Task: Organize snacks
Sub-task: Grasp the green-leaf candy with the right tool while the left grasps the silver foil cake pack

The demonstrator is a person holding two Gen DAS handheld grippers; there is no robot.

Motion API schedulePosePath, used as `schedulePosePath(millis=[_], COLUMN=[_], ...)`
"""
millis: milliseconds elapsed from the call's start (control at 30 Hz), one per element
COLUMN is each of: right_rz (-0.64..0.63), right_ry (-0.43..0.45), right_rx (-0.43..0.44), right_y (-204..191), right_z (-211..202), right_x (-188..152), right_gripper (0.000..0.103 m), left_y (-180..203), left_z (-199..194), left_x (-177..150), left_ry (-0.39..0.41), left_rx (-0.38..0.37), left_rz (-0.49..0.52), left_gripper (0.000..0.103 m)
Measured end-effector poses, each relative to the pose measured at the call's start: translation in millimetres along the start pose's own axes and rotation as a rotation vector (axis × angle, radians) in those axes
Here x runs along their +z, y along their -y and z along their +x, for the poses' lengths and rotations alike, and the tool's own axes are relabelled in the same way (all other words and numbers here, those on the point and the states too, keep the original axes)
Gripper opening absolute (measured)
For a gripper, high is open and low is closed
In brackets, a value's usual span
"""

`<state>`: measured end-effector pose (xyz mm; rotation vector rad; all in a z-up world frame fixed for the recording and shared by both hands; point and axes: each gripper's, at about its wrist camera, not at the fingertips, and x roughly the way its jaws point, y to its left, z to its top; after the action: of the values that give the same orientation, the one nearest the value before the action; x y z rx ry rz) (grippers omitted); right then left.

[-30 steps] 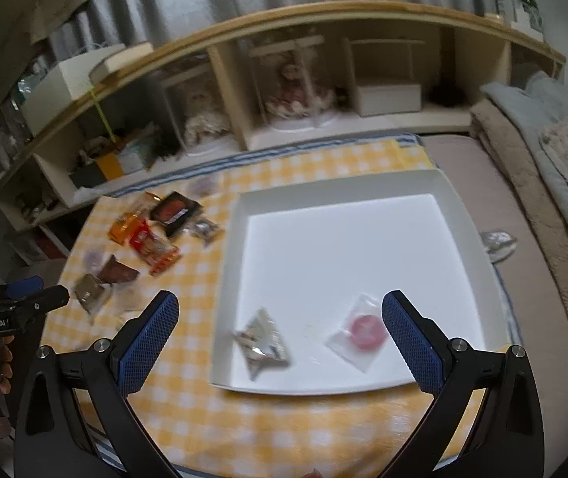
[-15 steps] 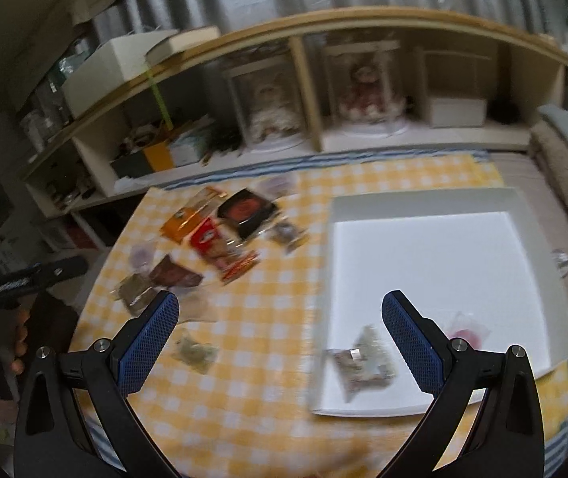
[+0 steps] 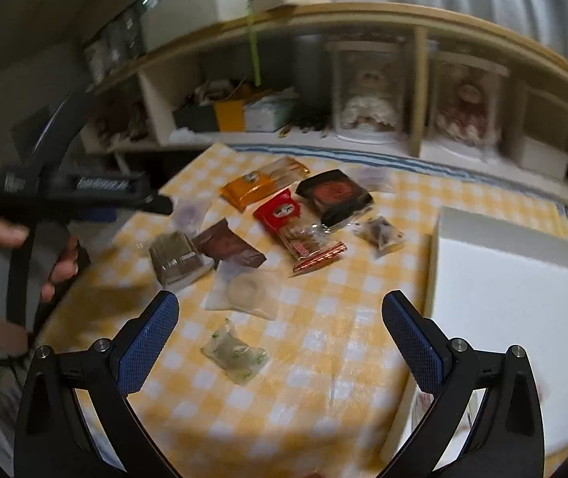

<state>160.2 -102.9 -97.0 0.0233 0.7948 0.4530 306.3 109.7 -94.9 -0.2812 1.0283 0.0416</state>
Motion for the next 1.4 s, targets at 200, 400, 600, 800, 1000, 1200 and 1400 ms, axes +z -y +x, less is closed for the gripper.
schedulePosePath(millis=[200,400,600,800,1000,1200,1400], right_rz=[-0.171,-0.148,-0.121,-0.168,-0.208,-0.211,-0.167], right_ry=[-0.091,-0.188,-0.236,-0.275,-0.309,-0.338,-0.355], right_rx=[0.133,0.299,0.425,0.431,0.395,0.28,0.23], right_y=[-18,-15,-18,-28,-37,-44,-39], right_z=[40,78,94,86,79,77,72], right_x=[-10,-23,-28,-40,-50,-57,-56], right_gripper=[0.103,0.101,0.086,0.081,0.07,0.046,0.036], left_y=[6,16,17,6,-13,-19,-14], left_z=[47,84,90,83,75,63,44], left_x=[5,-1,-7,-15,-22,-25,-34], left_ry=[-0.034,-0.086,-0.128,-0.174,-0.205,-0.203,-0.189], left_rx=[0.072,0.213,0.203,0.231,0.209,0.143,0.106], left_rz=[0.024,0.132,0.161,0.173,0.117,0.08,0.168], left_gripper=[0.103,0.103,0.103,0.103,0.103,0.094,0.066])
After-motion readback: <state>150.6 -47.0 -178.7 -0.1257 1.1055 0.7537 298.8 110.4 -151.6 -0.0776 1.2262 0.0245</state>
